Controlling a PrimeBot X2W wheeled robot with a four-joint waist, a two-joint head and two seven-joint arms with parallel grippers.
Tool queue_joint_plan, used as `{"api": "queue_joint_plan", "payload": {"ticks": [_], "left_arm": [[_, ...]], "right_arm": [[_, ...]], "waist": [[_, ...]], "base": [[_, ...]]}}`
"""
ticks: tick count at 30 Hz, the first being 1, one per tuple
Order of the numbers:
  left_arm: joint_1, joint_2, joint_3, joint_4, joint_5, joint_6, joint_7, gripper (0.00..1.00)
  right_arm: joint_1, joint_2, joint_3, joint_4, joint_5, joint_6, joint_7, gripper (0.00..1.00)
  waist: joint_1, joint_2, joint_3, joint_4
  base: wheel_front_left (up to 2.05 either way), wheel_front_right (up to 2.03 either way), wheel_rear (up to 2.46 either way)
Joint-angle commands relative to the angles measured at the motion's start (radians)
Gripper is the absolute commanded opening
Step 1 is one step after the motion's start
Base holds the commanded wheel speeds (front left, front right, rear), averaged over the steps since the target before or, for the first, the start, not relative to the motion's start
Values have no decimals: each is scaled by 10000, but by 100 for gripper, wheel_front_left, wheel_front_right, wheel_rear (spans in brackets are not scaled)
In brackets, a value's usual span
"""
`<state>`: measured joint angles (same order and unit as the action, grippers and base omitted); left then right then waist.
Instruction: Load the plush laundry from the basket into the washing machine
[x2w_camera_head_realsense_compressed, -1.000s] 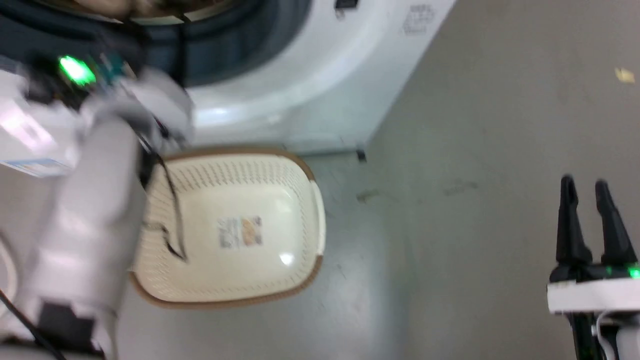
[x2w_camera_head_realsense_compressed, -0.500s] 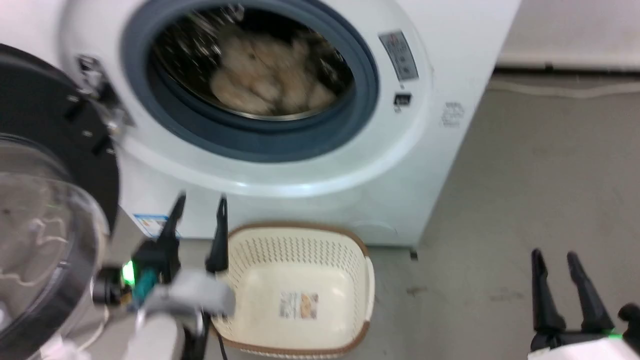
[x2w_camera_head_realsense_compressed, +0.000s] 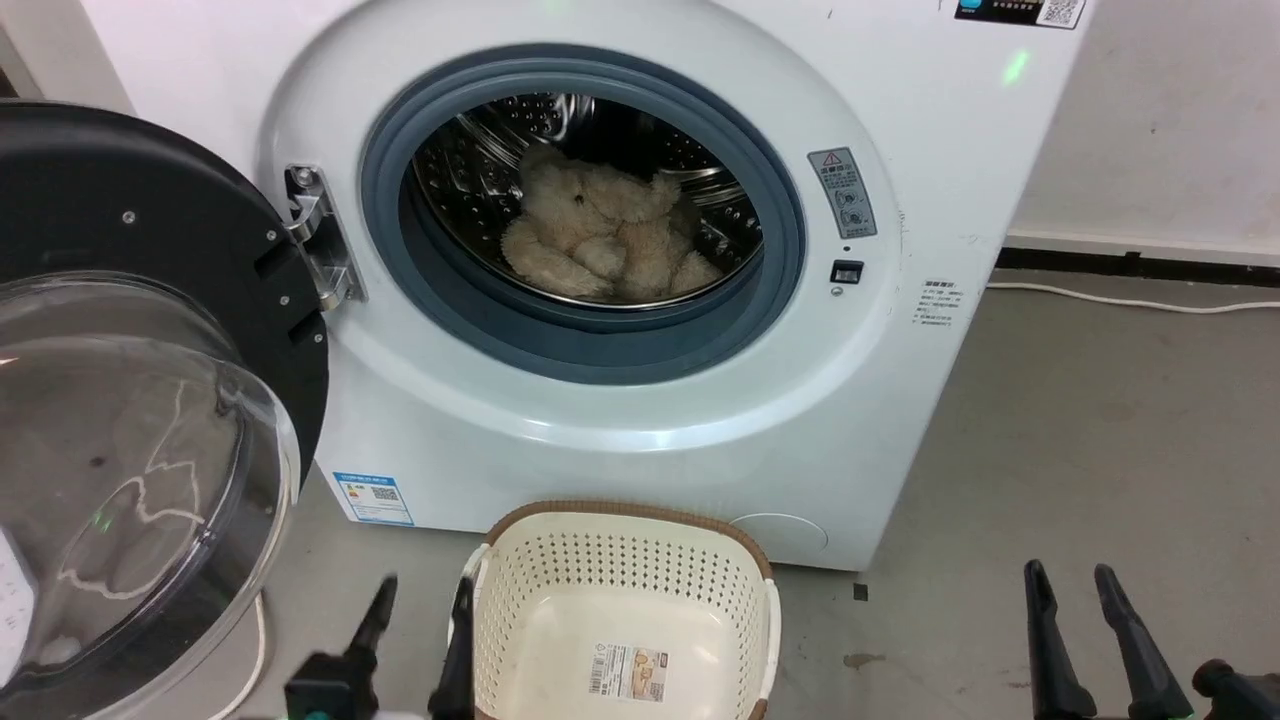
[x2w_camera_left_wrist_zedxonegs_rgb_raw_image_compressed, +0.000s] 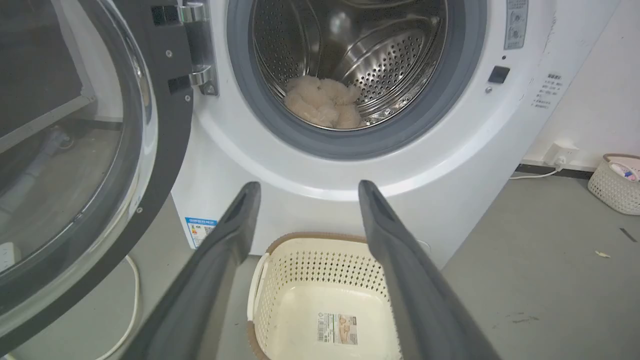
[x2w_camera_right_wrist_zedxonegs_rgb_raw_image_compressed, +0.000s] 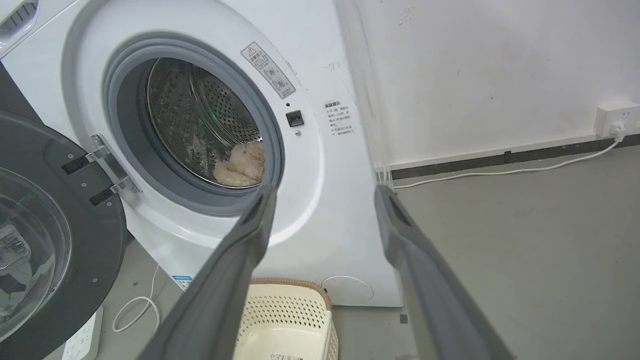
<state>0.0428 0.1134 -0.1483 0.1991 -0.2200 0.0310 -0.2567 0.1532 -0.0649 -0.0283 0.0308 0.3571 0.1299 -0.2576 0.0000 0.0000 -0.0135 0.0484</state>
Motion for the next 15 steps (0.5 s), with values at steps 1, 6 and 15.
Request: {"api": "queue_joint_plan", "payload": {"ticks": [1,6,15], "left_arm": [[124,67,-25,234,128,-33,-50,100],[32,47,31,458,365,-42,-51,100],[25,1,37,404,584,-161,16,0]], "right_arm": [[156,40,33,29,-101,8,-42,100],[130,68,-1,101,-506,8,-42,100],[17,60,-84,63,-728,0,10,0]], "waist": [[0,0,-18,15],[0,0,-40,74],[1,0,-26,127]], "base": [[0,0,0],[0,0,0],[0,0,0]]}}
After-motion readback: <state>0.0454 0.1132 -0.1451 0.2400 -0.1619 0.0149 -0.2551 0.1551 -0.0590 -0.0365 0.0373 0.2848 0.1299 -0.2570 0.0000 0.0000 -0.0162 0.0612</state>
